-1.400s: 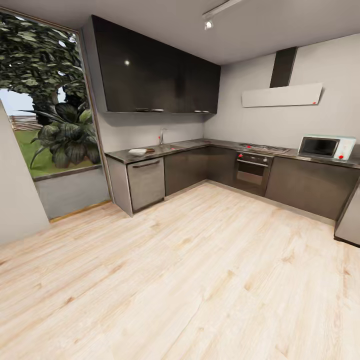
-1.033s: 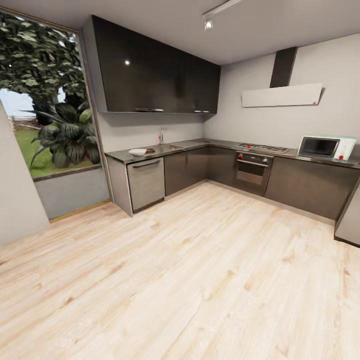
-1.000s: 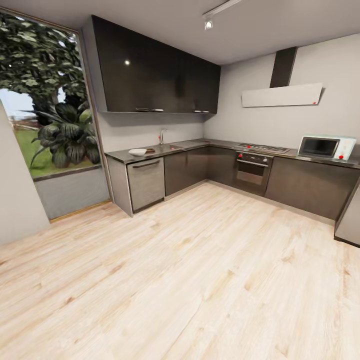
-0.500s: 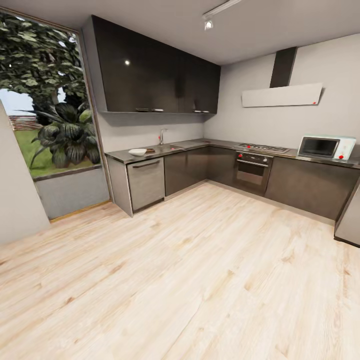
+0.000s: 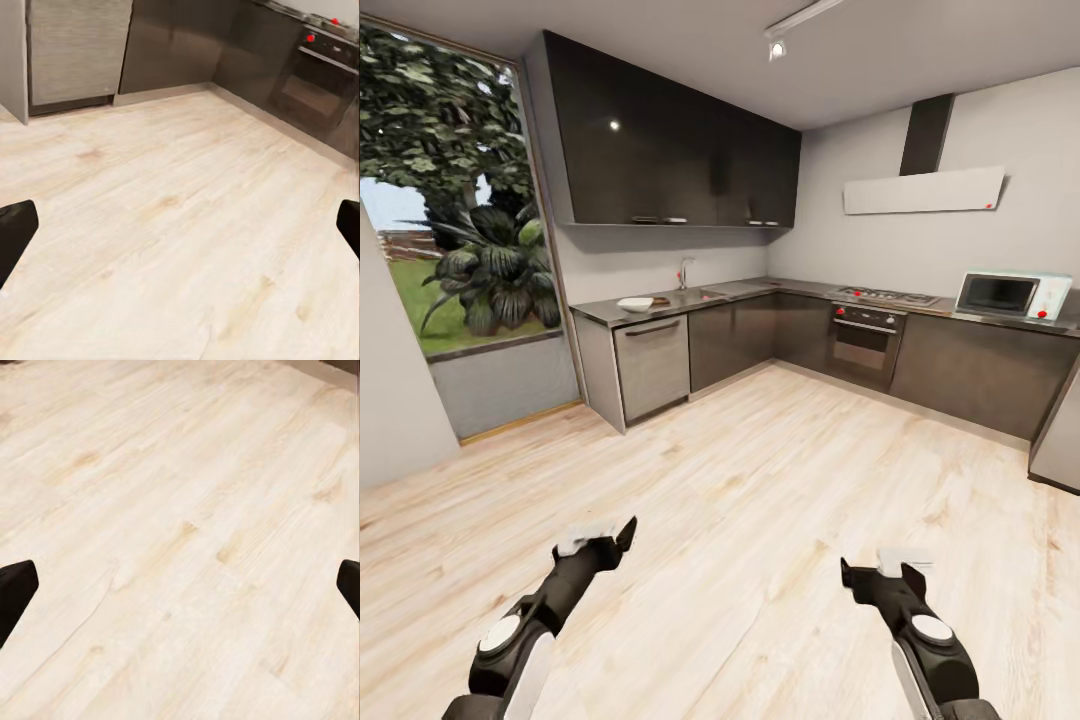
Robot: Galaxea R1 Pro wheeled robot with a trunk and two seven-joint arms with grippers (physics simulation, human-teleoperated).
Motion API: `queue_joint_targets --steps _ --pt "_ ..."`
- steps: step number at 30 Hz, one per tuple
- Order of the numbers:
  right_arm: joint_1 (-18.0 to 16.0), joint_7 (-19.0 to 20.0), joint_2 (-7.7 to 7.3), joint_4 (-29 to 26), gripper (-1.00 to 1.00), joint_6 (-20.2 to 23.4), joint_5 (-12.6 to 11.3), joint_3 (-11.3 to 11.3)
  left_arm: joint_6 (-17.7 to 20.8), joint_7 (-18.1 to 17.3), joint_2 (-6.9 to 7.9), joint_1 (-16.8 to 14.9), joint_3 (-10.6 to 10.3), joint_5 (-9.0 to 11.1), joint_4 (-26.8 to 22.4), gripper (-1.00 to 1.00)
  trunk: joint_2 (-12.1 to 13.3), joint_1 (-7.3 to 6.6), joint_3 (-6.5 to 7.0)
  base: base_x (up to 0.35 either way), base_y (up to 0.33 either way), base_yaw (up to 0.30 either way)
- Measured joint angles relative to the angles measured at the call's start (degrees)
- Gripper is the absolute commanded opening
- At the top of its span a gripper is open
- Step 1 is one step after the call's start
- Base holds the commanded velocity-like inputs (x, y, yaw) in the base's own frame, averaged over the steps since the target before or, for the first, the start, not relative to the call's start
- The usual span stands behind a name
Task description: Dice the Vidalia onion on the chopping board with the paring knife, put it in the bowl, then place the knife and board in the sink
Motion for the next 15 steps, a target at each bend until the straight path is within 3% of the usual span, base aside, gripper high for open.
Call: queue_joint_targets --steps 1,4,15 --pt "-0.2 0.1 0.00 -0.5 1.00 -0.6 0.0 0.0 -3.5 0.0 0.03 -0.2 -1.1 -0.7 0.0 1.00 0.0 0.00 0.00 0.000 0.000 0.000" --pt "-0.5 -0.2 0.06 -1.2 1.00 -3.0 0.0 0.1 -8.5 0.1 0.23 -0.5 -2.9 -1.5 -0.1 1.00 0.0 0.00 0.00 0.000 0.000 0.000" --pt "-2.0 -0.1 0.74 -1.5 1.00 -2.9 0.0 0.3 -5.4 -0.1 0.16 -0.5 -3.2 -1.5 0.1 1.00 0.0 0.00 0.00 0.000 0.000 0.000"
